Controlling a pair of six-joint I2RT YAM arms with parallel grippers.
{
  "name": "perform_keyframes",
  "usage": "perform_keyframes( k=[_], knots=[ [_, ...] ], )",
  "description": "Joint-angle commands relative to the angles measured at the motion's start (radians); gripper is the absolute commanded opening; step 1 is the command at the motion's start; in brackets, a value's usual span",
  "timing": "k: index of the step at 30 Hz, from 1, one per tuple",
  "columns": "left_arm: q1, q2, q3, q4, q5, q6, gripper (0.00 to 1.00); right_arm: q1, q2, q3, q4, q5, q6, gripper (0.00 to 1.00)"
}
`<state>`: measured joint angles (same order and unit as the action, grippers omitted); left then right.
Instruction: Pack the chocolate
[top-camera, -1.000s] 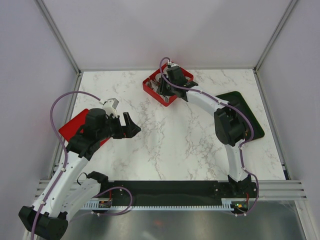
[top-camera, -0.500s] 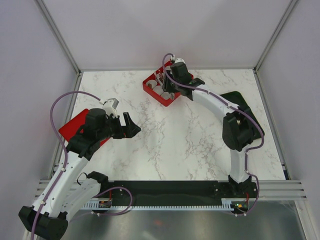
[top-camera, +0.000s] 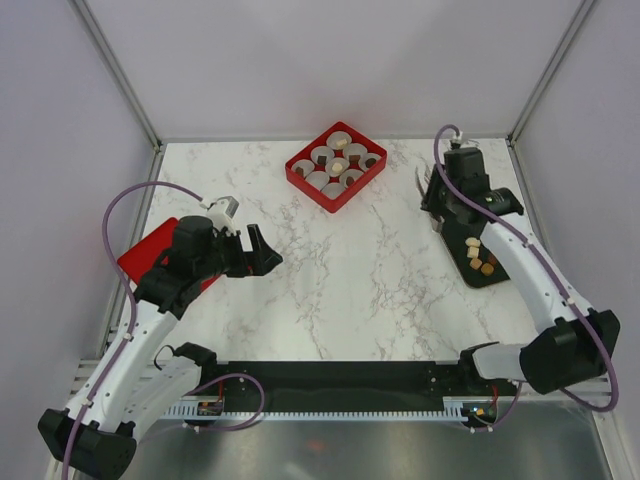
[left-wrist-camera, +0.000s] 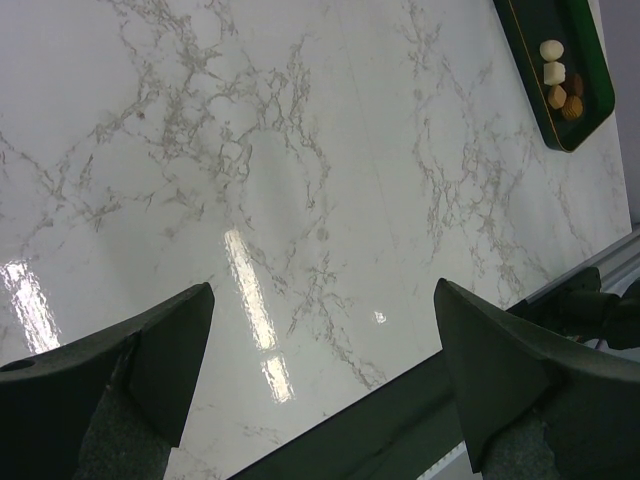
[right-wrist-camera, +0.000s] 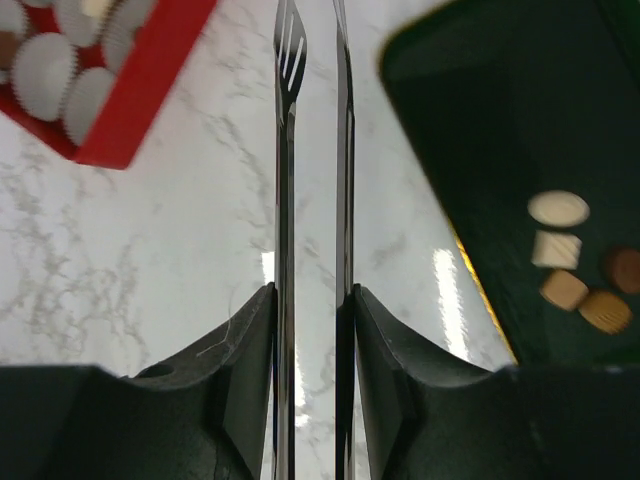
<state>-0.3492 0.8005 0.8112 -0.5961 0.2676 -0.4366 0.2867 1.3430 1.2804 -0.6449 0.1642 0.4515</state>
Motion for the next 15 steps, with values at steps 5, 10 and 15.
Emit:
perform_keyframes(
  k=[5, 10, 15],
  knots=[
    [-0.002, 0.006, -0.003, 0.025, 0.022, 0.038, 1.0, -0.204, -0.18, -0.154, -0.22, 0.017, -0.008, 0.43],
    [-0.002, 0.0, -0.006, 0.025, 0.028, 0.038, 1.0, -0.319, -0.205, -0.222, -0.242, -0.031, -0.031, 0.43],
    [-0.004, -0.003, -0.006, 0.027, 0.03, 0.036, 1.0, -0.351, -0.242, -0.243, -0.265, -0.037, -0.045, 0.43]
  ],
)
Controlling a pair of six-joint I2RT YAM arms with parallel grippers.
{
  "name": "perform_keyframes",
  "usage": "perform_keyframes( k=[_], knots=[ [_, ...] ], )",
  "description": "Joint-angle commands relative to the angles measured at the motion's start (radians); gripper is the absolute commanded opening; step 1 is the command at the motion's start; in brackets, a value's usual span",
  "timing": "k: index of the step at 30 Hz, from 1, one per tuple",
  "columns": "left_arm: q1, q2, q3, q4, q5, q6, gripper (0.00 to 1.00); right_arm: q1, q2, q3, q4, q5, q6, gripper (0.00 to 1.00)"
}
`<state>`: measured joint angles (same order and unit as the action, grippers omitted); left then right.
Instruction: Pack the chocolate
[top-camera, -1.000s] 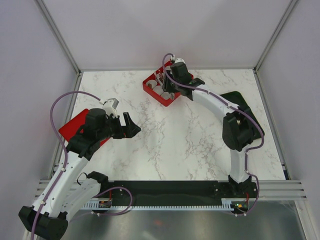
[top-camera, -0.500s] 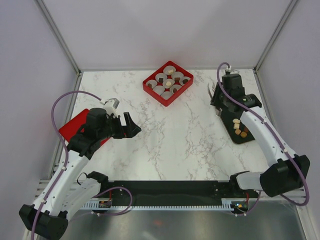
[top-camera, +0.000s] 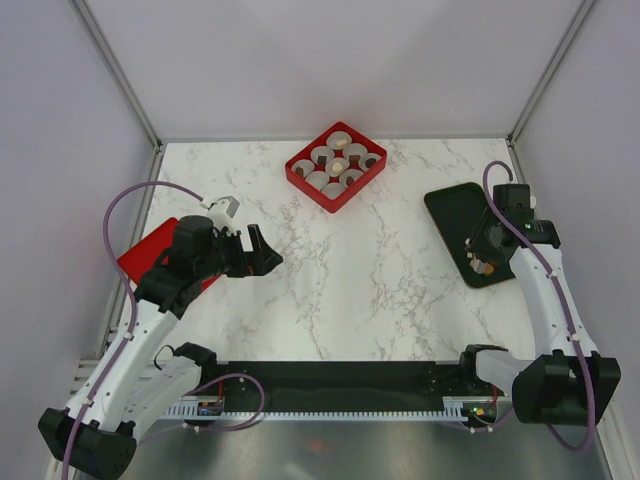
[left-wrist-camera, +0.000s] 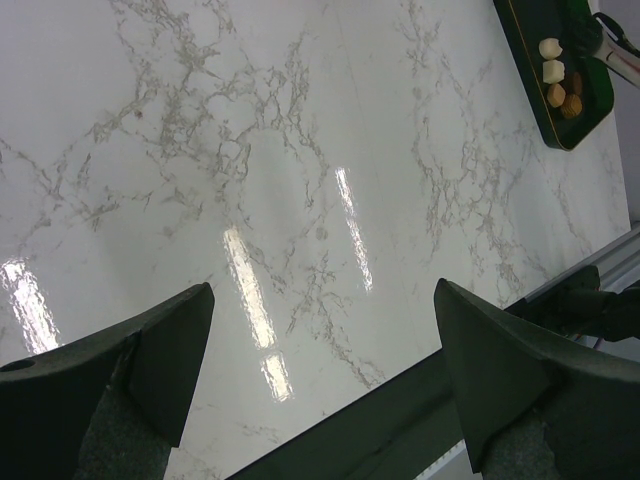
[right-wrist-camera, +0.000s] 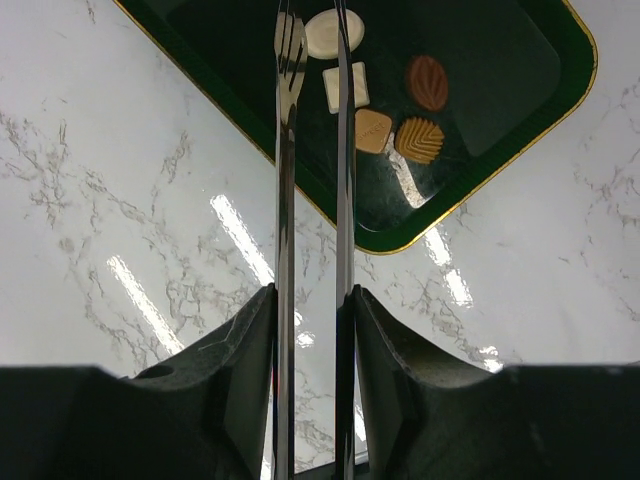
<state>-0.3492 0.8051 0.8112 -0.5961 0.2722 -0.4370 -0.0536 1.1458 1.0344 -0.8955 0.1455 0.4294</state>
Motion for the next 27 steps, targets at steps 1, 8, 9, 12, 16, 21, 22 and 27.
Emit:
perform_keyframes(
  k=[1, 8, 9, 12, 16, 21, 22, 27],
  knots=[
    [-0.002, -0.007, -0.006, 0.027, 0.028, 0.038, 1.0, -0.015, -0.047, -0.002, -0.017, -0.02, -0.024, 0.43],
    [-0.002, -0.006, -0.006, 0.025, 0.035, 0.037, 1.0, -0.051, -0.084, -0.048, -0.025, -0.067, -0.038, 0.43],
    [-0.002, -0.003, -0.006, 0.025, 0.036, 0.038, 1.0, -0.052, -0.086, -0.053, -0.026, -0.067, -0.035, 0.43],
    [-0.002, -0.003, -0.004, 0.027, 0.044, 0.038, 1.0, -0.057, -0.089, -0.073, -0.019, -0.072, -0.035, 0.43],
    [-0.002, -0.001, -0.006, 0.025, 0.039, 0.038, 1.0, -0.064, -0.089, -0.109, 0.001, -0.086, -0.035, 0.44],
    [-0.002, -0.001, -0.006, 0.025, 0.039, 0.038, 1.0, -0.078, -0.087, -0.122, 0.012, -0.086, -0.034, 0.44],
    [-0.002, 0.0, -0.006, 0.027, 0.041, 0.038, 1.0, -0.078, -0.086, -0.123, 0.015, -0.081, -0.032, 0.44],
    [-0.002, 0.005, -0.004, 0.024, 0.041, 0.038, 1.0, -0.088, -0.078, -0.129, 0.013, -0.092, -0.029, 0.44]
  ],
)
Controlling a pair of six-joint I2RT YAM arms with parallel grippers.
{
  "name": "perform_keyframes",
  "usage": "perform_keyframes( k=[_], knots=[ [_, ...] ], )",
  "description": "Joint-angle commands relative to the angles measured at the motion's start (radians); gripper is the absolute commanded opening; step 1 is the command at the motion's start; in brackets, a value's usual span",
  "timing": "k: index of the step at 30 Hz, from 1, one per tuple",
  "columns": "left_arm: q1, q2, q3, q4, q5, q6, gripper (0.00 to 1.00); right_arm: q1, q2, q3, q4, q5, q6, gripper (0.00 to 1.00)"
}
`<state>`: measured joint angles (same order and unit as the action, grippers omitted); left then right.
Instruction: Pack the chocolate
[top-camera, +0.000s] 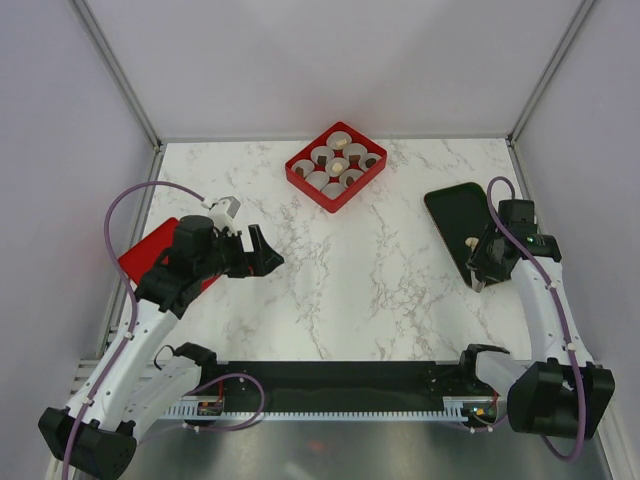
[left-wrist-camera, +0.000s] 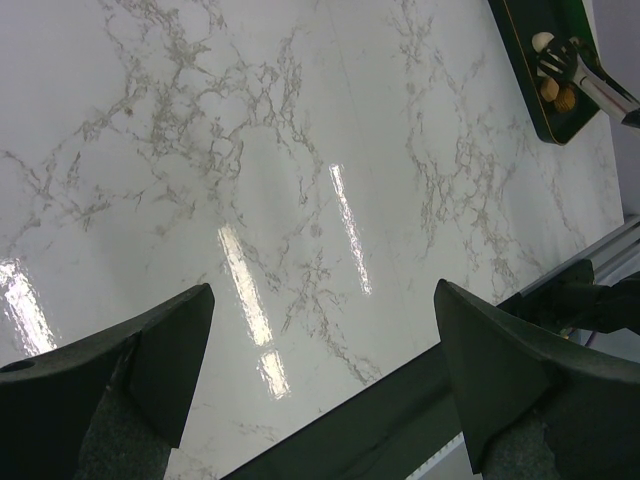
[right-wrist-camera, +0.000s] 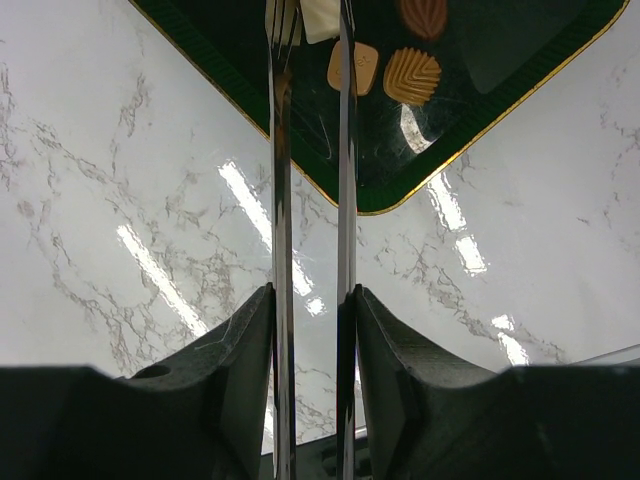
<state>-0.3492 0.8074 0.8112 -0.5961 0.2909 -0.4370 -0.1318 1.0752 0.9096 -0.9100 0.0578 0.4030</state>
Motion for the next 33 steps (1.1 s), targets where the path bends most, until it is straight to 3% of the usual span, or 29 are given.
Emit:
perform_keyframes(
  k=[1, 21, 33],
  knots=[
    [-0.002, 0.001, -0.004, 0.027, 0.024, 0.038, 1.0, -0.011, -0.008, -0.005, 0.028, -0.009, -0.003, 0.44],
    [-0.002, 0.015, -0.004, 0.027, 0.028, 0.038, 1.0, -0.014, -0.037, 0.035, 0.051, -0.113, 0.01, 0.37],
    [-0.002, 0.016, -0.003, 0.027, 0.025, 0.038, 1.0, -0.002, 0.038, 0.092, 0.171, -0.196, 0.054, 0.36]
  ],
)
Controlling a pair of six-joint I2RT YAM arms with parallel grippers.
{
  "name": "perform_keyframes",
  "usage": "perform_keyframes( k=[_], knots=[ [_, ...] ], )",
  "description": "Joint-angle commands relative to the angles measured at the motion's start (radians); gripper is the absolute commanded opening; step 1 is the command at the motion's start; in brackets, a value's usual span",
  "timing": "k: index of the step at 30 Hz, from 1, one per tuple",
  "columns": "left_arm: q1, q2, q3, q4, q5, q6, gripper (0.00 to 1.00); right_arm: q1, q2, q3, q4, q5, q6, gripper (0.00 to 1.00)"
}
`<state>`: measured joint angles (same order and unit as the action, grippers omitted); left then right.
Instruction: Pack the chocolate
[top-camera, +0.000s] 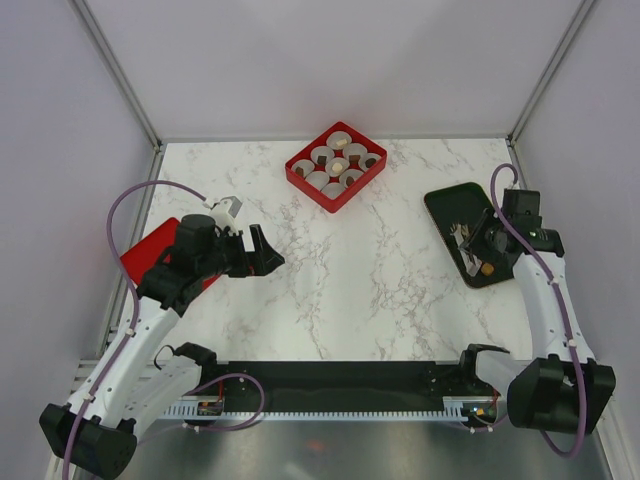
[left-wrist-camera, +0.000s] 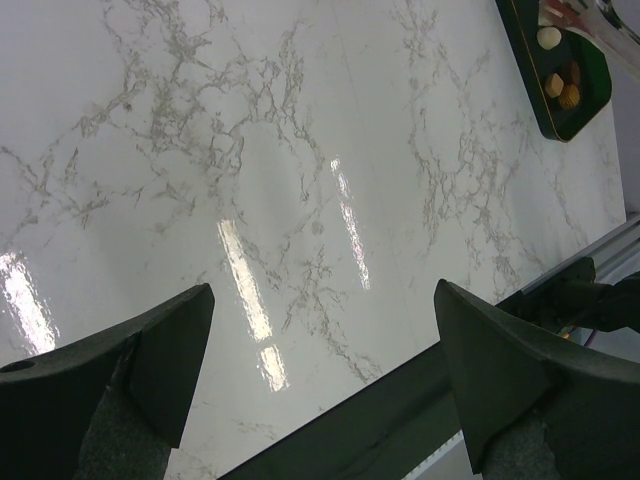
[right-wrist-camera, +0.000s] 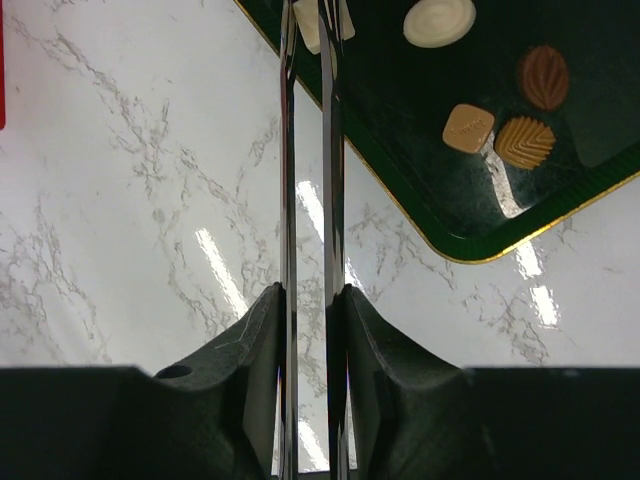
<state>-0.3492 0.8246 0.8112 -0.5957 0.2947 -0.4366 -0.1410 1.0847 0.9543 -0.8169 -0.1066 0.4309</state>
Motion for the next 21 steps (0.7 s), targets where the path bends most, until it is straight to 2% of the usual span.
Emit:
perform_keyframes(
  k=[1, 5, 8, 15, 21],
  knots=[
    [-0.002, -0.001, -0.001, 0.028, 0.02, 0.038, 1.0, 0.012, 0.038, 0.052, 0.094, -0.031, 0.031, 0.36],
    [-0.002, 0.001, -0.001, 0.027, 0.018, 0.038, 1.0, 0.07, 0.078, 0.096, 0.14, -0.027, 0.065, 0.35],
    [-0.002, 0.004, -0.001, 0.027, 0.017, 0.038, 1.0, 0.168, 0.144, 0.167, 0.171, 0.013, 0.1, 0.35],
    [-0.002, -0.005, -0.003, 0.027, 0.004, 0.038, 1.0, 0.458, 0.387, 0.389, 0.269, 0.099, 0.144, 0.34],
    [-0.002, -0.01, -0.003, 0.027, -0.002, 0.038, 1.0, 0.624, 0.621, 0.621, 0.337, 0.15, 0.129, 0.34]
  ],
)
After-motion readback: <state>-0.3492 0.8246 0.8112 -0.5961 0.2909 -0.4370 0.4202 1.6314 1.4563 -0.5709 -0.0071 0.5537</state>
